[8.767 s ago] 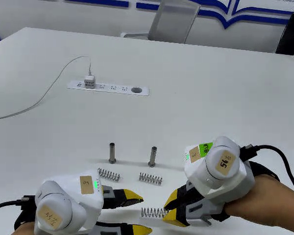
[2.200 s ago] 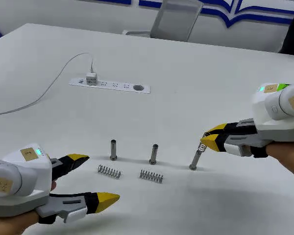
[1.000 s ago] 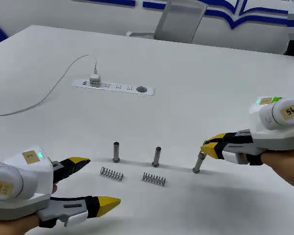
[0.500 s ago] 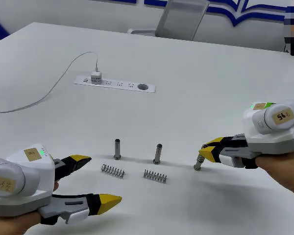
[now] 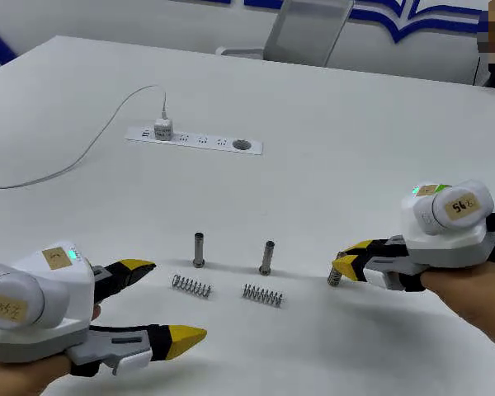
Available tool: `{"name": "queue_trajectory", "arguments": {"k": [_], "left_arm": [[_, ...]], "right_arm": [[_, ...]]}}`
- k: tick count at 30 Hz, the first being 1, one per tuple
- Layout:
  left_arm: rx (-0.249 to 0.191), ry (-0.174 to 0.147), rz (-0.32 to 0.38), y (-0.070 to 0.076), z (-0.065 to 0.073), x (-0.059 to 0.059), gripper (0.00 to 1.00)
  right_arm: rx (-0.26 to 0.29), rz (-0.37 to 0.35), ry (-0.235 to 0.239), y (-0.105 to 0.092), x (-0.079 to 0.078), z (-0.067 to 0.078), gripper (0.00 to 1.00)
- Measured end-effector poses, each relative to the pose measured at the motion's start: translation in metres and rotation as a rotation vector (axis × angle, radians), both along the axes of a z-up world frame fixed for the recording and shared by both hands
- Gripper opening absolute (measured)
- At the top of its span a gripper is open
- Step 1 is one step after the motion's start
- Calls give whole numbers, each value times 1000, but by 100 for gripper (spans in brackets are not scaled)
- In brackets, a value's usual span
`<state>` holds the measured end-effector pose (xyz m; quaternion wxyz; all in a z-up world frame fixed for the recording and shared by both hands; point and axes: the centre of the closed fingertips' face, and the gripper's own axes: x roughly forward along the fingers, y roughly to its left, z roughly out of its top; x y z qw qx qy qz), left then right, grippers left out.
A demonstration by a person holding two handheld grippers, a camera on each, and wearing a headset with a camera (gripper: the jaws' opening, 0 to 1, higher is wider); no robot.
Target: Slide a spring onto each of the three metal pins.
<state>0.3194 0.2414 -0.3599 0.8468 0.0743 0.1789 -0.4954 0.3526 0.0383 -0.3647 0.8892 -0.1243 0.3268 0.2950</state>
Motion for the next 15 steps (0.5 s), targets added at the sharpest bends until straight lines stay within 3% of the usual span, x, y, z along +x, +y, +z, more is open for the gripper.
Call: {"name": "queue_trajectory", "arguments": {"k": [15], "left_arm": [[-1,-1,3,1,1,1,73]], "right_arm": [[-11,-4,29,-2,-10,-9,16]]}}
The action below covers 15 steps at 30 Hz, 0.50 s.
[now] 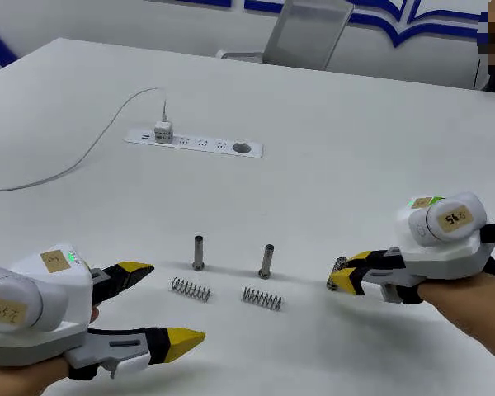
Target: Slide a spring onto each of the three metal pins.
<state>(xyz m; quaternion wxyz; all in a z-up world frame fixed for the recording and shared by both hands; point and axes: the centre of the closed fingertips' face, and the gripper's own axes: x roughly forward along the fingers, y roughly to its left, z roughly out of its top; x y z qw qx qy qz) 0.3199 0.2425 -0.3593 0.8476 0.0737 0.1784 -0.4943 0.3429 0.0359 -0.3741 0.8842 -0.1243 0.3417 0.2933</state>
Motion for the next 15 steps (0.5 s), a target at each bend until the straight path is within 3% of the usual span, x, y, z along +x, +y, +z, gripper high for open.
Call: {"name": "queue_trajectory", "arguments": {"k": [9,15], "left_arm": [[1,0,-4,-1,0,0,73],[-1,-1,-6,-1,0,1,73]], "right_arm": [[-12,3,27,-1,-17,-10,17],[-1,20,32,9,-26,-11,17]]}}
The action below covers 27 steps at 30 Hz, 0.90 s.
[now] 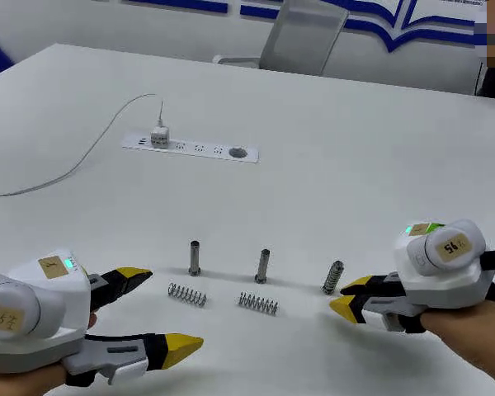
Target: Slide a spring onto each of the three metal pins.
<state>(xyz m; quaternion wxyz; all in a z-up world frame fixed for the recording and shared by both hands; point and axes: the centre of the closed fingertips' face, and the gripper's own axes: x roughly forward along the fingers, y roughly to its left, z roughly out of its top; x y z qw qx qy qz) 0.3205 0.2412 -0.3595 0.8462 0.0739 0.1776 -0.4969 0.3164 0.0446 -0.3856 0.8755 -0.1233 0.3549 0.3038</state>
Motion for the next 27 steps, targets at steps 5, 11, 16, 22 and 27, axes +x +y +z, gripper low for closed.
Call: {"name": "queue_trajectory", "arguments": {"k": [5,11,16,22,27], "left_arm": [[3,-1,-1,1,-1,0,73],[4,-2,1,2,0,0,73],[6,-2,-2,1,-1,-1,73],[9,0,-8,0,-2,-2,73],[12,1,-13,-1,-2,-3,73]], "right_arm": [[4,38,1,16,-6,-2,17],[7,85,-4,33,-8,-2,17],[11,115,-8,45,-6,-1,17],[14,150,-11,58,0,0,17],[17,184,-15,71,5,2,17]]}}
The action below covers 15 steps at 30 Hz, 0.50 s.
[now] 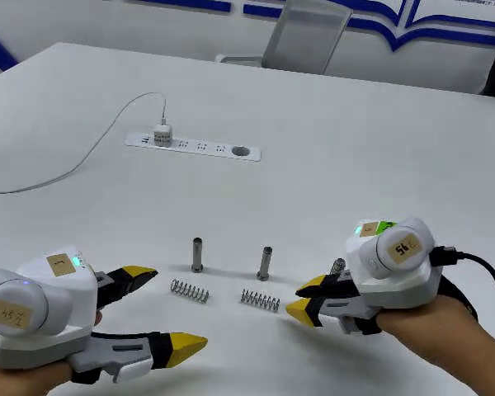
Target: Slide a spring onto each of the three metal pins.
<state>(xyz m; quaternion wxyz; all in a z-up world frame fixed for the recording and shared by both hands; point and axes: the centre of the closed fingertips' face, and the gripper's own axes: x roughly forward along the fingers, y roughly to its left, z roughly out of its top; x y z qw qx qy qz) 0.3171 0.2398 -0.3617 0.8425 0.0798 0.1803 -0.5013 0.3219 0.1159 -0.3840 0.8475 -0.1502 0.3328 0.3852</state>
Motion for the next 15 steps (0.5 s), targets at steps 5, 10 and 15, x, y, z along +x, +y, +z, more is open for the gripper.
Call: {"name": "queue_trajectory", "arguments": {"k": [5,10,15], "left_arm": [[3,0,-2,0,-1,-1,73],[4,5,-1,0,-2,-3,72],[4,8,-4,0,-4,-4,72]], "right_arm": [[-10,27,10,8,1,-6,17],[-22,49,16,13,2,-11,17],[-26,60,18,16,6,-13,17]]}}
